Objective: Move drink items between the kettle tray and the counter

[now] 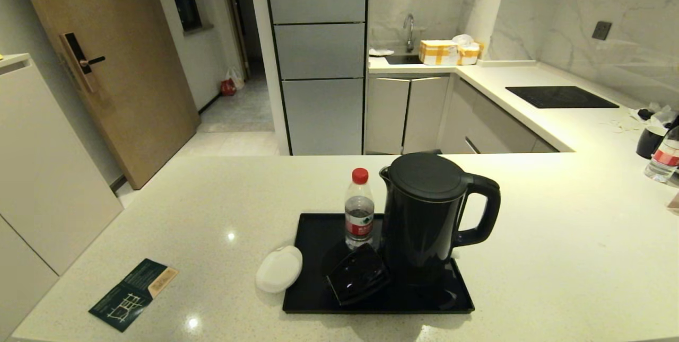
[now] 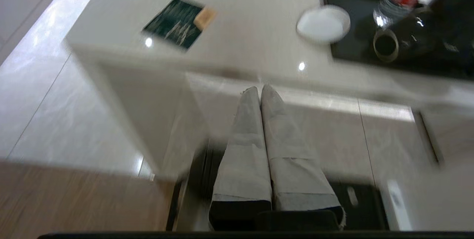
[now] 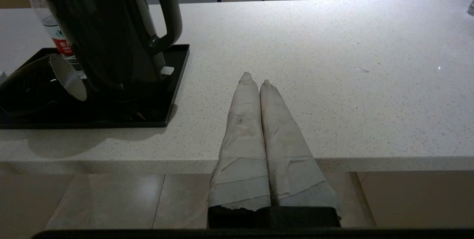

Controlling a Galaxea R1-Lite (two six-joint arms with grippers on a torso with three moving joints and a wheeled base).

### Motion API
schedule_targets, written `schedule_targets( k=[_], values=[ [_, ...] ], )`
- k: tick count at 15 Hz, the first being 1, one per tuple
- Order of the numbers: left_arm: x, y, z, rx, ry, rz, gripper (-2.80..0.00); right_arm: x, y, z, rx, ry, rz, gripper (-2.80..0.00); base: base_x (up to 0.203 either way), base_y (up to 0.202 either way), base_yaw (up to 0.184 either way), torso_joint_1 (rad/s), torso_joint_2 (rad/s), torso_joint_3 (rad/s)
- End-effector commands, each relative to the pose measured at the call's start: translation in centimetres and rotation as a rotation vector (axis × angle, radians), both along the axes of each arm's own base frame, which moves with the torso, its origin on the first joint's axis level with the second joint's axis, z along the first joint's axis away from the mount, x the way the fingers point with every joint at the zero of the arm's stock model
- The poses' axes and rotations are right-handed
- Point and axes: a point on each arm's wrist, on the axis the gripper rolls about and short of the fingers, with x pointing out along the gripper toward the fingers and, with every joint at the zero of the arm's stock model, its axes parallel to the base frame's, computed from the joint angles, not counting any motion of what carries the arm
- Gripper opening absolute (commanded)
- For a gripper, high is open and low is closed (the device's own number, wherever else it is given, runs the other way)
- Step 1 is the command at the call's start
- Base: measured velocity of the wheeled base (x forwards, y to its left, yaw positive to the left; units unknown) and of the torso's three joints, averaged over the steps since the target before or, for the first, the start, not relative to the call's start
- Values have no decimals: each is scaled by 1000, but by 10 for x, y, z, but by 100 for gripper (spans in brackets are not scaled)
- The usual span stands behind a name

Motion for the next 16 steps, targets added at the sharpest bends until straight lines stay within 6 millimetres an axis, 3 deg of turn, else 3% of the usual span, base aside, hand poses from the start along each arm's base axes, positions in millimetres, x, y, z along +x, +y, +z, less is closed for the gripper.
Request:
schedule_targets(
  k=[1, 3, 5, 16],
  values=[
    [54, -1, -15, 15, -280, -10, -280, 0, 0, 0, -1, 4, 1, -280, 0, 0, 0, 0, 0, 0],
    [81, -1, -48, 76, -343, -22, -280, 0, 0, 0, -2, 4, 1, -280, 0, 0, 0, 0, 0, 0],
    [88, -2, -67, 139, -283, -40, -280, 0, 0, 0, -2, 4, 1, -280, 0, 0, 0, 0, 0, 0],
    [88, -2, -67, 142, -282, -40, -280, 0, 0, 0, 24, 1, -2, -280, 0, 0, 0, 0, 0, 0]
  ],
)
